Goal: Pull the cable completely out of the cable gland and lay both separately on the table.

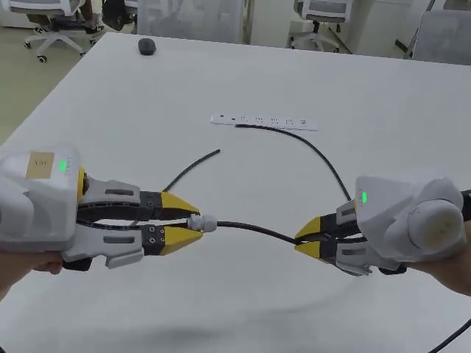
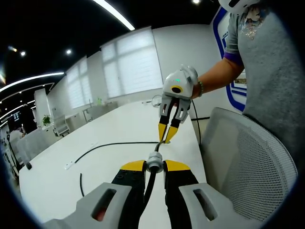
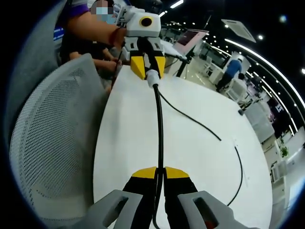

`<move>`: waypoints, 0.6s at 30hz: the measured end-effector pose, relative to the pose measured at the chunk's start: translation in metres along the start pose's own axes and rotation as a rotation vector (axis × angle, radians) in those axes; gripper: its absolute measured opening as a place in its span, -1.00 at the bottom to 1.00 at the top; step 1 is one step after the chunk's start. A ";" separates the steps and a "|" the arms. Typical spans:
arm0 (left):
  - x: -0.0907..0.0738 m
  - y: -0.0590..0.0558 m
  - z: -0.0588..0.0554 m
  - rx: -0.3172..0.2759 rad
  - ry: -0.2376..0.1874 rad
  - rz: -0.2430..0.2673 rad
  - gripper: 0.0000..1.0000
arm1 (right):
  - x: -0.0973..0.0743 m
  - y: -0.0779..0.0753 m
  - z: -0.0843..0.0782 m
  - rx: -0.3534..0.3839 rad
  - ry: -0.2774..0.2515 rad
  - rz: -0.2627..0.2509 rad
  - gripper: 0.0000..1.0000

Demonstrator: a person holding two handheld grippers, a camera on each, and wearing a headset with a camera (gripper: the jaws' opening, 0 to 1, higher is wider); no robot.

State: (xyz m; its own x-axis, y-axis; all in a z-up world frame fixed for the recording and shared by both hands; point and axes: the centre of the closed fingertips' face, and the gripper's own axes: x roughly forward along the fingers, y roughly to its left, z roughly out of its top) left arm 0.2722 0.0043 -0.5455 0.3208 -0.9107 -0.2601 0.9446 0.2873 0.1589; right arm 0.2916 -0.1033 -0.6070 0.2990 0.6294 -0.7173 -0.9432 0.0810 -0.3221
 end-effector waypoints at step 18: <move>0.007 -0.005 -0.010 -0.024 0.014 -0.006 -0.71 | 0.003 0.009 -0.011 0.034 0.013 0.013 -1.00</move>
State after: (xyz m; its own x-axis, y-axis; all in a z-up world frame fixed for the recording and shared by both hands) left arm 0.2701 -0.0010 -0.5576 0.3163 -0.9081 -0.2746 0.9477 0.2895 0.1342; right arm 0.2857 -0.1088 -0.6186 0.2883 0.6205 -0.7293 -0.9514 0.0994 -0.2916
